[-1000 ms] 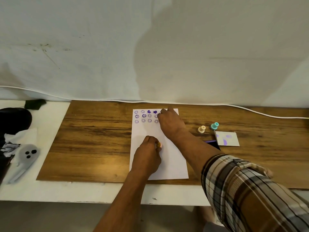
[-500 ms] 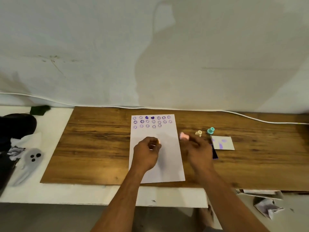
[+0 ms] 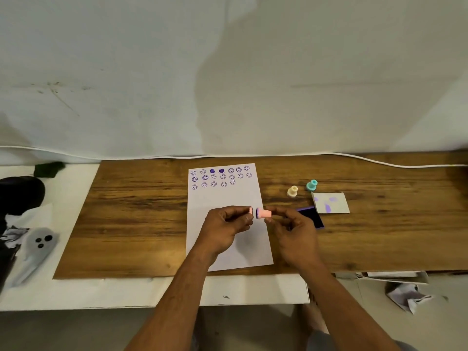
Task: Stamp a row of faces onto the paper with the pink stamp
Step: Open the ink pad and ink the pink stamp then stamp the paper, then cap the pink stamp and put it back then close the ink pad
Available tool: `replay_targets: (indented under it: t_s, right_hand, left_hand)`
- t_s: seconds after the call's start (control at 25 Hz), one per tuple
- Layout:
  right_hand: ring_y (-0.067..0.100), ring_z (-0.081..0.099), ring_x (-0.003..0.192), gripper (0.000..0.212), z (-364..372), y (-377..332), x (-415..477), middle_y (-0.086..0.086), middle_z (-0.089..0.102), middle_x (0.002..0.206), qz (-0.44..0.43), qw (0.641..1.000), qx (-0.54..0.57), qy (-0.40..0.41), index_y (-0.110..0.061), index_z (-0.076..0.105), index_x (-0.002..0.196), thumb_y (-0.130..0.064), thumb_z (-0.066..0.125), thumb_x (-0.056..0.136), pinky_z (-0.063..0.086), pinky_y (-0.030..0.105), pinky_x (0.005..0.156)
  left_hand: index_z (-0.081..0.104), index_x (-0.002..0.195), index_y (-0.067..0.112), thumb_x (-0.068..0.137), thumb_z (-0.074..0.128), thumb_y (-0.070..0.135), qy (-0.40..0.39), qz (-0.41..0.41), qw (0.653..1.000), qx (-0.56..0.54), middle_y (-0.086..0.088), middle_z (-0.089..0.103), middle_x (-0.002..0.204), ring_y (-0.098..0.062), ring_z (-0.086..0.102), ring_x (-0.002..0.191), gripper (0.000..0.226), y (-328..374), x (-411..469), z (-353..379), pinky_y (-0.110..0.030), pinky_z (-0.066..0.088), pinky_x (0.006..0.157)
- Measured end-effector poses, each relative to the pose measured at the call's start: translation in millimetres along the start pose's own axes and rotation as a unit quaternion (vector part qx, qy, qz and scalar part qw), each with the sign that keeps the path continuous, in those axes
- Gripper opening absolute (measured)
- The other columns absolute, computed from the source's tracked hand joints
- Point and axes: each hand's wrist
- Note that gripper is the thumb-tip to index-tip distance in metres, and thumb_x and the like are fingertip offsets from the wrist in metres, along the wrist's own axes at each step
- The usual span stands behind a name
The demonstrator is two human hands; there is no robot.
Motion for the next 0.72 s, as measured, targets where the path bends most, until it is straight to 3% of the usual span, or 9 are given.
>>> replay_targets:
  t_s: [0.24, 0.44, 0.72]
  right_hand:
    - [-0.026, 0.059, 0.093, 0.037, -4.1, -1.5, 6.4, -0.054, 0.063, 0.086, -0.002, 1.000, -0.013, -0.013, -0.056, 0.069, 0.093, -0.021, 0.082, 0.090, 0.046, 0.004, 0.063]
    - [-0.029, 0.056, 0.092, 0.042, -3.3, 4.4, 7.5, -0.056, 0.061, 0.082, 0.002, 1.000, -0.024, -0.020, -0.057, 0.066, 0.088, -0.018, 0.082, 0.089, 0.044, 0.013, 0.071]
    - [-0.023, 0.060, 0.095, 0.036, -2.5, 7.9, 10.2, -0.049, 0.067, 0.087, -0.003, 0.999, -0.016, -0.035, -0.056, 0.070, 0.088, -0.022, 0.083, 0.089, 0.047, 0.005, 0.063]
  left_hand:
    - [0.079, 0.118, 0.019, 0.090, 0.076, 0.013, -0.020, 0.005, 1.000, 0.006, 0.006, 0.083, 0.102, -0.016, 0.079, 0.094, 0.028, -0.7, 1.8, 3.9, -0.022, 0.062, 0.080]
    - [0.079, 0.117, 0.017, 0.088, 0.079, 0.016, -0.019, 0.001, 1.000, -0.001, 0.003, 0.083, 0.103, -0.018, 0.079, 0.092, 0.030, -3.0, 3.2, 5.9, -0.026, 0.063, 0.083]
    - [0.080, 0.116, 0.016, 0.088, 0.079, 0.022, -0.020, -0.013, 0.999, -0.027, -0.003, 0.082, 0.107, -0.020, 0.080, 0.090, 0.029, -4.4, 2.9, 8.0, -0.030, 0.065, 0.083]
Point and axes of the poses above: each hand's wrist, its own x-axis towards the middle knuckle, its own z-axis out of the palm, y = z × x
